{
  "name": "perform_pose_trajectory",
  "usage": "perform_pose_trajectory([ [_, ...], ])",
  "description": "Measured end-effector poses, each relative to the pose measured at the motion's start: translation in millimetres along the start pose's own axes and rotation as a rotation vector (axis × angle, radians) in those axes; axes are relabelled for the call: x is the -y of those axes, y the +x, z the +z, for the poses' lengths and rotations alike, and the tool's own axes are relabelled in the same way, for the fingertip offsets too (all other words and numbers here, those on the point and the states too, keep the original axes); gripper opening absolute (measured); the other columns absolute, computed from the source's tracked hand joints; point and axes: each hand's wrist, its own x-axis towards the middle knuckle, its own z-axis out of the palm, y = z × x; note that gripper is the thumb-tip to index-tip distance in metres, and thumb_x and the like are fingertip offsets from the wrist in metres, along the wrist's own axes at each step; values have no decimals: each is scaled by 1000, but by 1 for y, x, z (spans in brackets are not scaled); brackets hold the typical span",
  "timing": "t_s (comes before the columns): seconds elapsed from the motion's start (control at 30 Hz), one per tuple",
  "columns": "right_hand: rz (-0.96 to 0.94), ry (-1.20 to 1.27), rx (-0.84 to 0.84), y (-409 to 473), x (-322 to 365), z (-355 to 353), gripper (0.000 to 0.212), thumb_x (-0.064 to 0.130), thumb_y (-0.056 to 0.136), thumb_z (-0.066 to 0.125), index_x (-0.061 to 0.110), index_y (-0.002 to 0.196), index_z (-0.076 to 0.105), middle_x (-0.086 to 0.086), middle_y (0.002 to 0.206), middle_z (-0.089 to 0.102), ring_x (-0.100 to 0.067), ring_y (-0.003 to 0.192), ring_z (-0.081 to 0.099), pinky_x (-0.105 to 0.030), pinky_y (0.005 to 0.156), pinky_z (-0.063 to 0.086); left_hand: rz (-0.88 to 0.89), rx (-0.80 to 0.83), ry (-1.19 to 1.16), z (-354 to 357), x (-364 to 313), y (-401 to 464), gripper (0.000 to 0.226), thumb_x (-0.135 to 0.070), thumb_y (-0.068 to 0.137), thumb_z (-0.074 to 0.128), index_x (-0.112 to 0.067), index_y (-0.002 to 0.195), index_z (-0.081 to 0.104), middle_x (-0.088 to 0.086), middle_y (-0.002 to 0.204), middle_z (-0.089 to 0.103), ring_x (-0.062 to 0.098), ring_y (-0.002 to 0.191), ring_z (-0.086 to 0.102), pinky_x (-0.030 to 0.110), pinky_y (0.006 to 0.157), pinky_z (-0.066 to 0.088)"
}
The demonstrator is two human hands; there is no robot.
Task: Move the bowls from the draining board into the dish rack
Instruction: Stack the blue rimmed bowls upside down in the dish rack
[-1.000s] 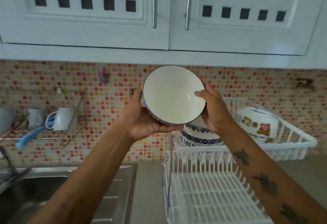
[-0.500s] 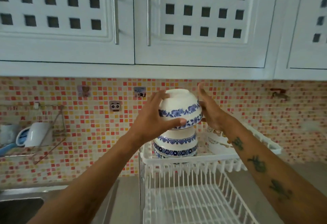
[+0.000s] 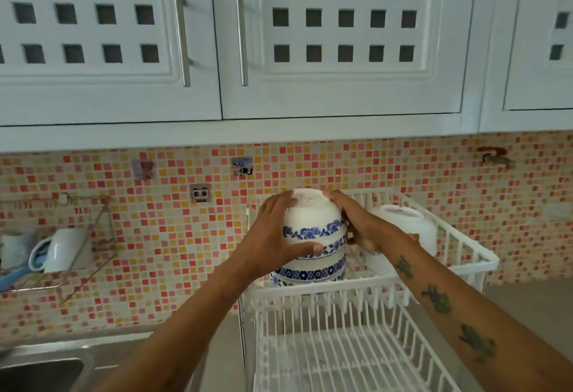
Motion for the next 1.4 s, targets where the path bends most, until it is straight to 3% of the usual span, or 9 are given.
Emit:
perform_pose_trajectory([
  [0.13,59,6,31,3,-5,1,49,65,85,42,31,116,56,-6,115,65,-29,108,58,-40,88,46,-10,70,10,0,0,2,97,-48,69,81,-17,145,29,0,149,32,16,136,30,30,112,34],
  [0.33,56,0,66,5,-12,1,32,61,89,39,36,99,57,-7,126,62,-29,116,56,-44,100,42,-38,150,-15,4,8,4,95,-45,68,84,-17,140,30,-6,133,34,20,130,38,38,107,42],
  [0.5,70,5,88,6,-15,1,38,58,90,40,32,113,56,-6,129,59,-27,121,54,-45,108,39,-51,168,2,4,13,8,102,-44,66,86,-19,145,26,-1,147,27,22,131,38,32,104,43],
  [0.6,91,33,98,6,-17,0,46,58,91,41,28,124,52,-6,131,59,-26,119,55,-44,109,39,-103,216,-173,2,11,8,107,-55,70,77,-28,151,14,-6,155,16,25,139,33,37,104,48],
  [0.67,118,59,86,5,-17,-1,51,61,89,43,27,127,50,-5,132,57,-25,117,55,-44,109,40,-210,196,-343,-1,6,10,98,-68,79,59,-32,153,5,-4,162,8,29,144,27,36,103,43],
  [0.8,150,96,97,3,-18,-4,57,61,86,49,26,131,46,-3,124,56,-26,112,56,-41,99,44,-511,113,-646,-4,3,21,73,-61,91,41,-30,151,14,6,158,26,23,125,40,47,100,42],
  [0.93,154,72,103,2,-19,-2,52,53,88,51,21,129,51,-3,110,63,-23,98,60,-37,88,47,-487,186,-545,5,6,20,69,-58,89,51,-34,149,25,5,152,32,25,122,48,32,75,52],
  [1.13,142,80,109,-1,-20,-2,27,45,91,47,26,107,57,-4,104,65,-23,94,60,-37,87,46,-456,209,-487,7,12,20,68,-56,88,56,-39,148,27,2,146,32,28,124,51,44,87,58],
  [1.4,135,30,8,-13,-15,11,43,52,93,41,20,118,55,-6,104,65,-23,91,60,-37,87,45,-512,270,-518,-7,-5,17,68,-50,90,58,-34,148,26,3,145,35,27,123,49,34,80,53],
])
